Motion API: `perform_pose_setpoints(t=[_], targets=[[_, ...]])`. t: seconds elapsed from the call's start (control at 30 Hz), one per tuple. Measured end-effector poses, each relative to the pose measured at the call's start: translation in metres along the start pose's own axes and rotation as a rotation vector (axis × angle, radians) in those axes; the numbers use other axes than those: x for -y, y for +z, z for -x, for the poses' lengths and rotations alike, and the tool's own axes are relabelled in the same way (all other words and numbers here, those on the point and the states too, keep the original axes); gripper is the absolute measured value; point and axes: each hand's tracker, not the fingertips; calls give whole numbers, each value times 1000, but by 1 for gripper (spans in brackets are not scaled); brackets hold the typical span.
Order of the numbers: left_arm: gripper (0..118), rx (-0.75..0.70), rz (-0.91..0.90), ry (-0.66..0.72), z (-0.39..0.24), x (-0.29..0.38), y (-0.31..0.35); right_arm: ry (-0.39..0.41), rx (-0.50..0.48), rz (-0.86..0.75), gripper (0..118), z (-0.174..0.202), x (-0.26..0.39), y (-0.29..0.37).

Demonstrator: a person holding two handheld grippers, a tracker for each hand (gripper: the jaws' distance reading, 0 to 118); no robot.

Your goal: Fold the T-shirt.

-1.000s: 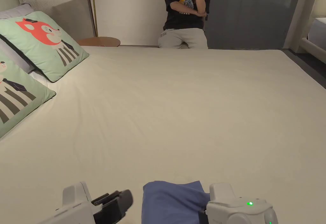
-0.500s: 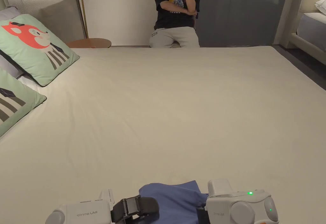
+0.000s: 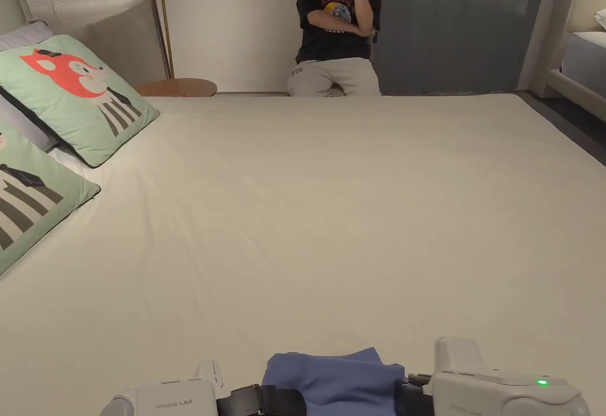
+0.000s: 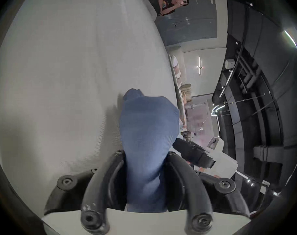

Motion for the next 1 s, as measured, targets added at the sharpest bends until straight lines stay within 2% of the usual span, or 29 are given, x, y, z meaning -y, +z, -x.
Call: perform_pose_setpoints(t=[0.2,0.3,0.33,0.37,0.67,0.8,0.87,0.9,0.97,1.0], targets=[[22,-28,5,-82,-19,-17,67,39,41,-110,0,16,-26,25],[22,-77,-42,-122,-3,-40,109,42,42,-123,0,26,-36,24],[22,-84,-64,-113,0,-47,128,44,41,-125,0,32,-38,23],[22,-105,-98,-113,39,-76,154,47,43,-126,0,38,-40,21],[22,-293,-225,-91,89,-141,320,81,46,-126,0,84,-62,-5],[22,-337,-241,-51,86,-129,326,92,47,-125,0,95,-70,-14],[22,-352,-246,-33,97,-132,332,102,48,-119,0,100,-72,-19],[22,-355,-251,-16,121,-156,358,106,51,-116,0,103,-73,-21],[29,-356,-255,7,132,-156,358,112,52,-110,0,99,-73,-25],[43,-357,-261,23,135,-155,357,114,50,-108,0,100,-74,-25]])
